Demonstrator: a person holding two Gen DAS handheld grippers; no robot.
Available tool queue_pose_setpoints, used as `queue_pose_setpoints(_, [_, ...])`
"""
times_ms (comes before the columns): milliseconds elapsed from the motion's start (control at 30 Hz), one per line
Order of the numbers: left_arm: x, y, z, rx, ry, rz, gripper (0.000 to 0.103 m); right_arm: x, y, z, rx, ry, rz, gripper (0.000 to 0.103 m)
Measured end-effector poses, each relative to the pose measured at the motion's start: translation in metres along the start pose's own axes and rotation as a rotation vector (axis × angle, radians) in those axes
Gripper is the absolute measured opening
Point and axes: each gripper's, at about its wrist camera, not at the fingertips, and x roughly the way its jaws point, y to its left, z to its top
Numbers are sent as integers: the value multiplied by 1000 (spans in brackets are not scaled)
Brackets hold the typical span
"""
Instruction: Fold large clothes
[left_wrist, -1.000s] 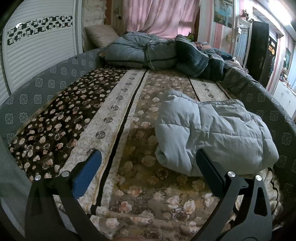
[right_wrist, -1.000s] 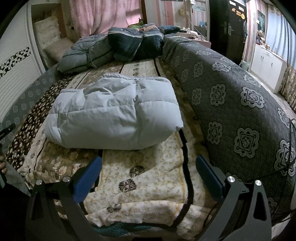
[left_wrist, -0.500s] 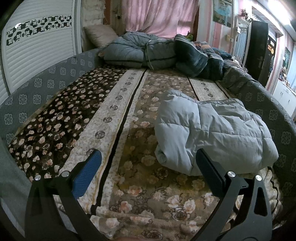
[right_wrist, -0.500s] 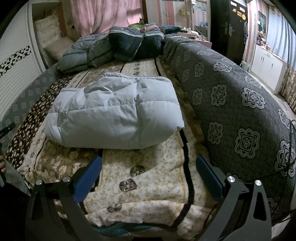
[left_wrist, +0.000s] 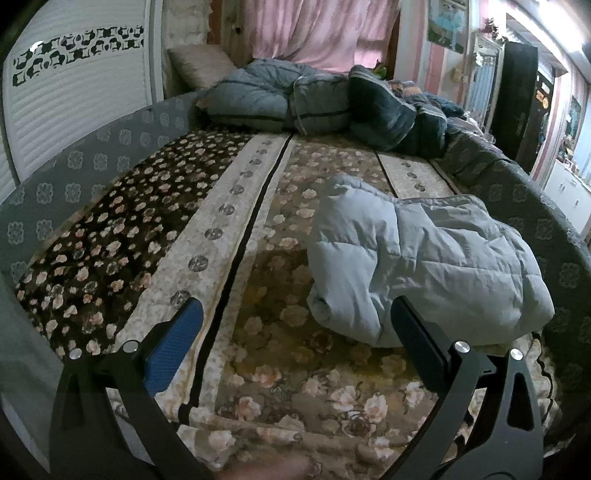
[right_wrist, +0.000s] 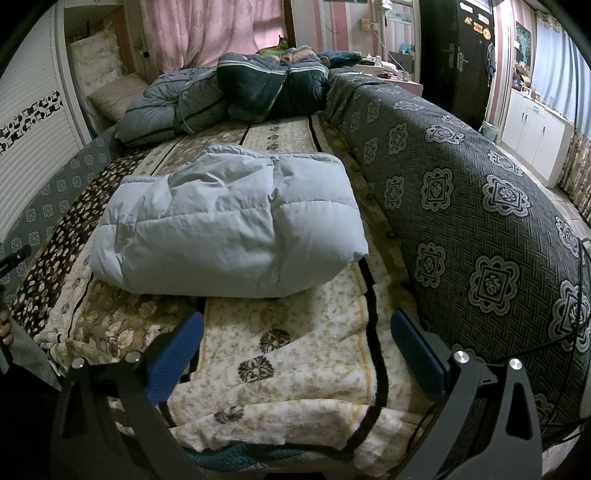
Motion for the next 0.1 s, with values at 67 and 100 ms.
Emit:
queue_pose_setpoints(67, [0, 0, 1, 0, 1, -12, 100, 0, 0, -1, 0, 0, -1, 101])
queue_pose_setpoints(100, [1, 1, 1, 0, 1, -14, 100, -1, 0, -1, 2, -1, -1, 101])
